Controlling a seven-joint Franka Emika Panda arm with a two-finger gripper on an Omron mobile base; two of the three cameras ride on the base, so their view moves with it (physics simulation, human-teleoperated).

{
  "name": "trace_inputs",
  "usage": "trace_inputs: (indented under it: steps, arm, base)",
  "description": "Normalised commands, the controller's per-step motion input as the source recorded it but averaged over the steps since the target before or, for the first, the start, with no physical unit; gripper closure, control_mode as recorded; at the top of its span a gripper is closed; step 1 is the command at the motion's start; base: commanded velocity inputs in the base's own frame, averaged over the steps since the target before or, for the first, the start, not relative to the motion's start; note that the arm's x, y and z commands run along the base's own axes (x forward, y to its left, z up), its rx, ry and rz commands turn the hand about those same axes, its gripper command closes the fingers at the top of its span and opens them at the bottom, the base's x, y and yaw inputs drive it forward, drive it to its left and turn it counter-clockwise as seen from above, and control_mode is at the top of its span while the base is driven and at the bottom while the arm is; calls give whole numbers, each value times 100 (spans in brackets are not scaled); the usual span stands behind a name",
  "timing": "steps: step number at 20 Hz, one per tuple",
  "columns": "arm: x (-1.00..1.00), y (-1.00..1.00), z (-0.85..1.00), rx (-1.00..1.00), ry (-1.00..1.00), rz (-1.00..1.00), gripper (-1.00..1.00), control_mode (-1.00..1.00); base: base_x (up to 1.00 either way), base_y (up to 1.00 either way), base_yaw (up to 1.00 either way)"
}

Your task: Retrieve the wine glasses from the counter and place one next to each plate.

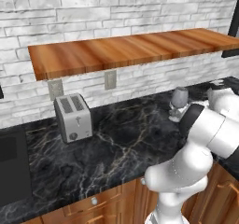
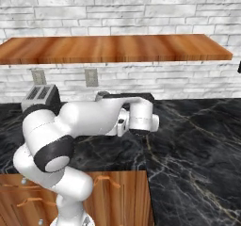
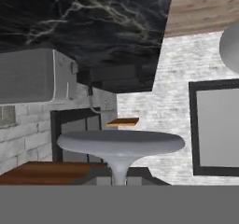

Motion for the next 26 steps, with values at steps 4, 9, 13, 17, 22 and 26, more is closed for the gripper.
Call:
trace_inputs:
  steps: [4, 9, 13, 17, 22, 26]
  arm:
    - [-91, 0, 51, 0, -13, 0, 100, -100]
    - [-85, 0, 43, 0, -13, 0, 100, -100]
    - [-88, 0, 57, 0, -18, 0, 100, -100]
    - [-58, 0, 55, 0, -8, 0, 100, 100]
    - [0, 0, 0, 0, 0, 0, 100, 100]
    - [0, 0, 0, 0, 0, 0, 100, 100]
  base:
    - [0, 0, 0]
    - [0, 0, 0]
    - [0, 0, 0]
    - [-16, 3, 0]
    - [-50, 32, 0]
    - [-82, 43, 0]
